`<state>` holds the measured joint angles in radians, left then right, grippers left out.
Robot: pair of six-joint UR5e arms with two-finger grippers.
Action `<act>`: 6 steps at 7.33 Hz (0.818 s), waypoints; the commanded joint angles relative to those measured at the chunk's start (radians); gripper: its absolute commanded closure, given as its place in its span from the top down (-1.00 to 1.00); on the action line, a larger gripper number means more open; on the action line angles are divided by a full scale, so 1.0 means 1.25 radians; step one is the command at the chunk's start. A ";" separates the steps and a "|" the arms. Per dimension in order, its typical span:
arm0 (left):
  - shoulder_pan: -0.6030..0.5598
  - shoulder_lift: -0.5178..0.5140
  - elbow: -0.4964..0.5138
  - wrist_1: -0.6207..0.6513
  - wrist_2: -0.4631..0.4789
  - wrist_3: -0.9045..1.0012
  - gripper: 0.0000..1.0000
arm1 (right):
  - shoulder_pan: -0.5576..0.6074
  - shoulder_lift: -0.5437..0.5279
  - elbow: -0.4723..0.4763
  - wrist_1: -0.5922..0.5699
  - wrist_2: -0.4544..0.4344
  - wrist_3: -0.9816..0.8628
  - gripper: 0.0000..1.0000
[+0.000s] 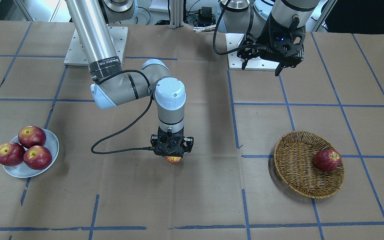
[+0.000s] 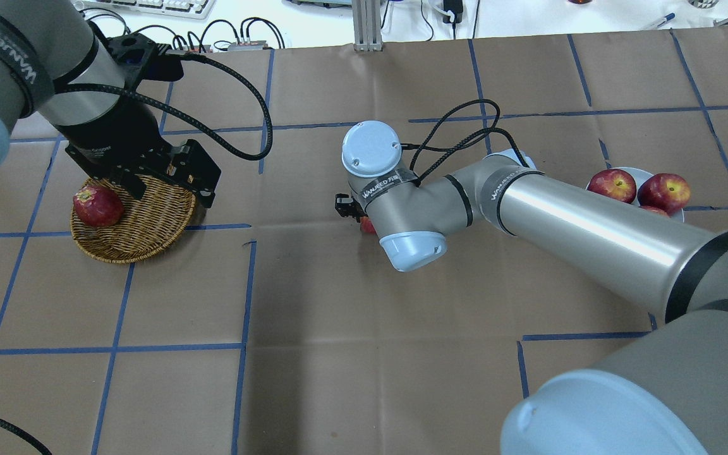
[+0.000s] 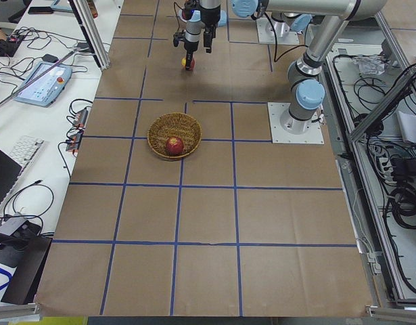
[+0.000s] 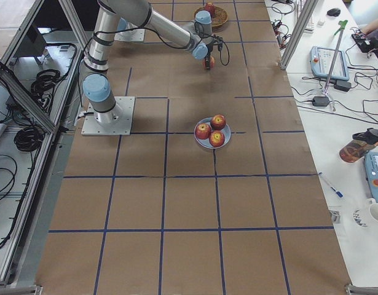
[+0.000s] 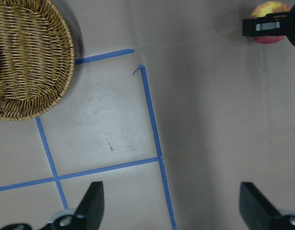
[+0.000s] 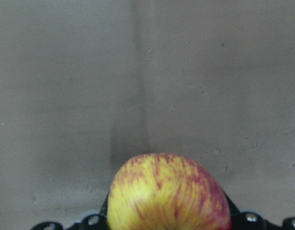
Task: Transfer apple from basket to plate
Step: 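Carry the striped apple with the right gripper over the blue plate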
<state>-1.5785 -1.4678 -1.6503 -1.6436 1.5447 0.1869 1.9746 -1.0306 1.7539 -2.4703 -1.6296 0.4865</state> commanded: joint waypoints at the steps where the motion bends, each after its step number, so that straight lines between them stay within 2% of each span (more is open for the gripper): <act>1: -0.001 0.002 -0.001 -0.001 0.000 0.000 0.98 | -0.010 -0.027 -0.025 0.016 -0.002 -0.004 0.34; 2: -0.001 0.003 -0.004 -0.001 -0.001 0.000 0.98 | -0.033 -0.077 -0.032 0.097 -0.007 -0.021 0.34; 4: -0.001 0.007 -0.011 0.001 -0.001 -0.001 0.98 | -0.157 -0.196 -0.013 0.232 0.000 -0.155 0.34; 6: -0.001 0.006 -0.014 0.001 -0.004 -0.001 0.98 | -0.308 -0.291 0.078 0.245 0.002 -0.388 0.34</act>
<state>-1.5800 -1.4603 -1.6650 -1.6431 1.5418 0.1857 1.7134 -1.3159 1.7838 -2.1837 -1.6295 0.1756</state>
